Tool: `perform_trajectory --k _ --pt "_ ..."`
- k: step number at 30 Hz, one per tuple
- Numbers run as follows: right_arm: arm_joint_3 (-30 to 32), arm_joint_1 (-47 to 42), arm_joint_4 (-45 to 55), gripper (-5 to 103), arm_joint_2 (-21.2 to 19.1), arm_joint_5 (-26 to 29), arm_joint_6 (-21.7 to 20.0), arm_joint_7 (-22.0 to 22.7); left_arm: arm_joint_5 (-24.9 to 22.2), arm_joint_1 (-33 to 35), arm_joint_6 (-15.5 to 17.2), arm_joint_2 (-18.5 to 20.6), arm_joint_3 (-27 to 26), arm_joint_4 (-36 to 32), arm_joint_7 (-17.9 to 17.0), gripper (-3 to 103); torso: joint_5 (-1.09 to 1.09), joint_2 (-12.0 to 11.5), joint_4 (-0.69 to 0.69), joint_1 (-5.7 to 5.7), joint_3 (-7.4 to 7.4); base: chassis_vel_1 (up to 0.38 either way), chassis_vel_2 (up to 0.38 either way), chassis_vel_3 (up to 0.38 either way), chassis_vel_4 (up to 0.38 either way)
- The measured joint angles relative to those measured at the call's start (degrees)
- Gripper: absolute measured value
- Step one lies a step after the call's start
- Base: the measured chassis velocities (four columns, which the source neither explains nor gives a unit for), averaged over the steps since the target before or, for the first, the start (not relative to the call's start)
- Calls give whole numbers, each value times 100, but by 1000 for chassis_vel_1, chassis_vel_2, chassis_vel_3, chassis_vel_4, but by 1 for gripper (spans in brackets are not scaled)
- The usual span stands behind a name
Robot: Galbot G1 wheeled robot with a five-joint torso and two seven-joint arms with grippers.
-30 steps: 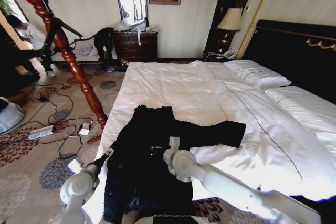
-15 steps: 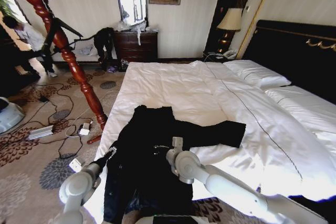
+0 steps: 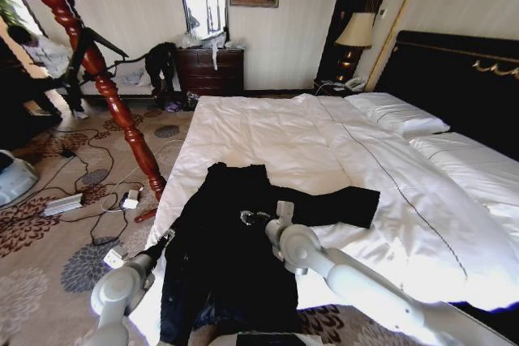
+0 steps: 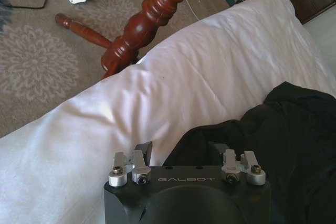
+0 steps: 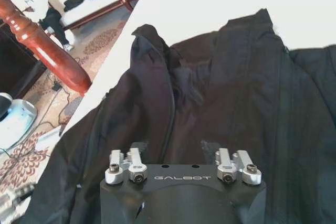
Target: Pick up the clothes from the bed and hang them on the clothes hanger.
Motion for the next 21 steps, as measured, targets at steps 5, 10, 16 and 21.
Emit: perform_trajectory --k 5,10,16,21 --pt "0 -73 11 78 -15 -9 -13 25 0 -115 0 14 62 85 0 43 0 0 1 0 0 0 0 0 0" --pt "-10 -61 -6 94 -7 -10 -17 54 21 -184 9 2 146 133 0 26 0 0 1 0 0 0 0 0 0" --pt "-2 -95 -6 100 -39 -11 -26 81 45 -170 11 -12 174 104 67 6 0 0 1 0 0 0 0 0 0" --pt "108 -177 -6 100 -64 -32 -26 101 42 -122 -7 28 119 4 149 0 0 0 1 0 0 0 0 0 0"
